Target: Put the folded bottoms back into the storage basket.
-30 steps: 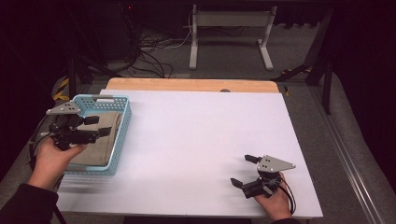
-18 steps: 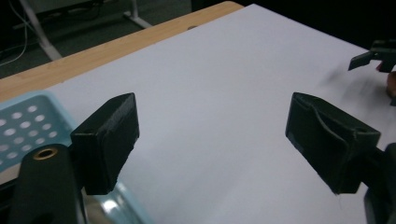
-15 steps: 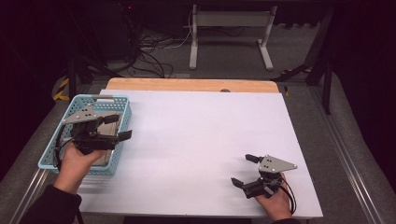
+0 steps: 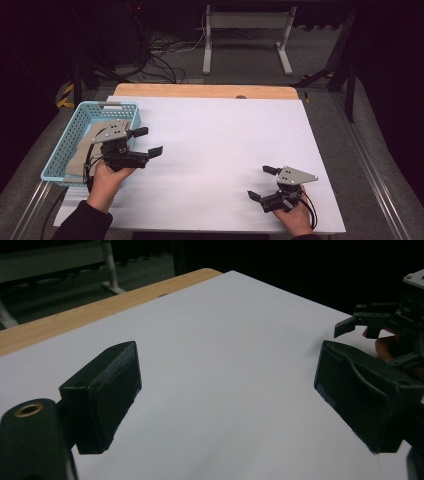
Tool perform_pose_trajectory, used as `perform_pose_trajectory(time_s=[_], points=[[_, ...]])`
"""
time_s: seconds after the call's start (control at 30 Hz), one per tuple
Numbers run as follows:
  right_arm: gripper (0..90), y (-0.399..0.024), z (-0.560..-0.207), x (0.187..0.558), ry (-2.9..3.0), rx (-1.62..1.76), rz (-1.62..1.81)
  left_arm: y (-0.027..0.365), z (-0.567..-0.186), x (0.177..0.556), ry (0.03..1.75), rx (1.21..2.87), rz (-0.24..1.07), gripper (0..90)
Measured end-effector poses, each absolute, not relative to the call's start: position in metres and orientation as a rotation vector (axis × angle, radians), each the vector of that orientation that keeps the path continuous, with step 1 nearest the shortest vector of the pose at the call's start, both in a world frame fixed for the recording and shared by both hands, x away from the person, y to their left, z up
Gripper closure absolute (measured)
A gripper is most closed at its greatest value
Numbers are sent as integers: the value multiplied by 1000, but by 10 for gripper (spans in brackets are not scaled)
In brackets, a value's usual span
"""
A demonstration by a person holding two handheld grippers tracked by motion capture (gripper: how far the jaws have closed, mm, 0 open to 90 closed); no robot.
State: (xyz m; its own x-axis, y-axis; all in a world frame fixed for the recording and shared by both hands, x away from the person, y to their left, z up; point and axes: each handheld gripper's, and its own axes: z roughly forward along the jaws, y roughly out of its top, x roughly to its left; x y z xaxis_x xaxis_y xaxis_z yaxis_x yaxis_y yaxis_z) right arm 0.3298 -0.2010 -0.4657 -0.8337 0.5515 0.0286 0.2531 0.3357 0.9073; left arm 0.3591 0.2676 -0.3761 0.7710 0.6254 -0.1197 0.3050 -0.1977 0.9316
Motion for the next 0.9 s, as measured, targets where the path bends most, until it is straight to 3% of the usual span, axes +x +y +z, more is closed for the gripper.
perform_pose_trajectory(time_s=[0.9], points=[[19, -199, -465, 329, 2361, 715, 1477, 224, -429, 364, 663, 1860, 219, 71]])
